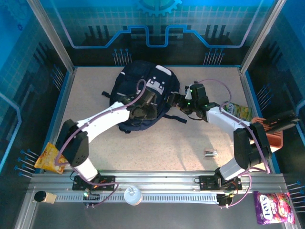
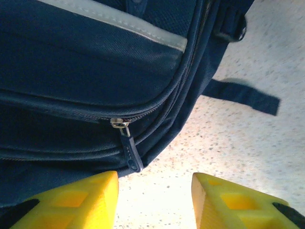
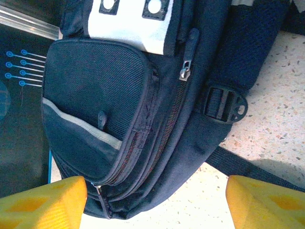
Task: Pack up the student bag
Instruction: Unzip the student bag at the center of the table.
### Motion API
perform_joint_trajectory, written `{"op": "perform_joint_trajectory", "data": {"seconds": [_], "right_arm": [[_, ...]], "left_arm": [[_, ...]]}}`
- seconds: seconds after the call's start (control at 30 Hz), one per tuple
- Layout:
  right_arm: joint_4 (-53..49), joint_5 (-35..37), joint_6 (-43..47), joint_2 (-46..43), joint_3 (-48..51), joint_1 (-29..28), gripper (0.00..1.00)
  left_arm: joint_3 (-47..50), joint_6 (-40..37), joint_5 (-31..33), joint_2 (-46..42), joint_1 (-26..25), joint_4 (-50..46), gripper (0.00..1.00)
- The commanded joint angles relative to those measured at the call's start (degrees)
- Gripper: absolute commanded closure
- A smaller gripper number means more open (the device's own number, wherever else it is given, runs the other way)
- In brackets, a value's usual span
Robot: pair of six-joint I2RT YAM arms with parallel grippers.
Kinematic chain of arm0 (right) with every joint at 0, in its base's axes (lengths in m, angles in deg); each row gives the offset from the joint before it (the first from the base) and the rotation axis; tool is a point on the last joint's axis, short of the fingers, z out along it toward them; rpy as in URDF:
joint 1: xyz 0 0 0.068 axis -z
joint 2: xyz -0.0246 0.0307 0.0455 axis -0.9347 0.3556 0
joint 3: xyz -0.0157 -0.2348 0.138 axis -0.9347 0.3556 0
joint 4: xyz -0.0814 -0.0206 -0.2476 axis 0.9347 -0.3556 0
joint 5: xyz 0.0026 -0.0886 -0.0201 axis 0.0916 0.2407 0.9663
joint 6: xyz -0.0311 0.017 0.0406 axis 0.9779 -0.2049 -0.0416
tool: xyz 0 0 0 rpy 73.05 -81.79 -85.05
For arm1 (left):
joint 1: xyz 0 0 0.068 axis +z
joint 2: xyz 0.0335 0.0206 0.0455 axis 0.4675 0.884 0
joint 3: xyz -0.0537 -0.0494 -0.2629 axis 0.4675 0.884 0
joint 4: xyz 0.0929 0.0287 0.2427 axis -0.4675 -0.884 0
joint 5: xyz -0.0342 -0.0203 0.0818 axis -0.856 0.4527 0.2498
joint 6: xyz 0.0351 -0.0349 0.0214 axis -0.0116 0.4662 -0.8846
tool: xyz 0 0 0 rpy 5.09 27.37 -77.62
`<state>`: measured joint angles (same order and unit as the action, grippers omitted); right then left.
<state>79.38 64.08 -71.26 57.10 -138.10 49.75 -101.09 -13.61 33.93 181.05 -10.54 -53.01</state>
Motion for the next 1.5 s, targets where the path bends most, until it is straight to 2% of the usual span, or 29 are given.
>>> {"op": "perform_joint_trajectory", "data": {"seconds": [0.0,0.17,0.3,0.37,0.5,0.6,0.73,0.9,1.07,1.2,1.3,1.47], "right_arm": [[0.67,0.65,-1.66,-1.1,0.83,1.01,0.23],[0.69,0.28,-1.82,-0.64,0.72,1.22,0.24],[0.43,0.38,-2.05,-0.29,0.54,1.13,0.24],[0.43,0.27,-2.42,-0.22,0.54,1.14,0.25],[0.04,0.61,-3.91,0.06,0.65,1.05,0.26],[0.25,-0.26,-6.73,0.5,0.59,0.56,0.28],[1.5,-1.29,-13.04,1.16,0.03,-1.51,0.29],[6.69,-3.58,-22.58,4.11,-0.58,-4.2,0.31],[8.83,-7.84,-24.26,8.7,-4.02,-5.66,0.32],[9.08,-9.99,-23.86,11.56,-6.07,-6.4,0.37],[9.22,-11.28,-23.56,13.59,-7.13,-6.54,0.47],[6.97,-10.68,-21.41,15.59,-8.94,-6.42,0.7]], "left_arm": [[-4.14,-3.12,4.59,3.51,-0.49,-5.71,0.56],[-6.7,-3.3,8.55,8.14,-0.6,-8.16,0.61],[-8.36,-3.6,10.42,10.79,-0.61,-9.93,0.7],[-8.59,-4.01,10.28,11.52,-0.51,-9.99,0.78],[-8.04,-5.04,9.08,11.28,-0.51,-8.91,1.0],[-6.35,-6.73,6.07,9.38,-0.5,-5.43,1.0],[-3.95,-7.9,-1.16,6.54,-0.54,0.74,1.0],[-0.75,-6.35,-6.54,3.21,-0.54,7.92,1.0],[1.02,-5.72,-10.83,2.08,-0.56,12.71,1.0],[1.66,-5.37,-11.43,2.17,-0.59,13.79,1.0],[2.56,-5.37,-11.29,1.57,-0.39,14.4,1.0],[4.56,-5.87,-11.16,-0.46,1.15,14.11,1.0]]}}
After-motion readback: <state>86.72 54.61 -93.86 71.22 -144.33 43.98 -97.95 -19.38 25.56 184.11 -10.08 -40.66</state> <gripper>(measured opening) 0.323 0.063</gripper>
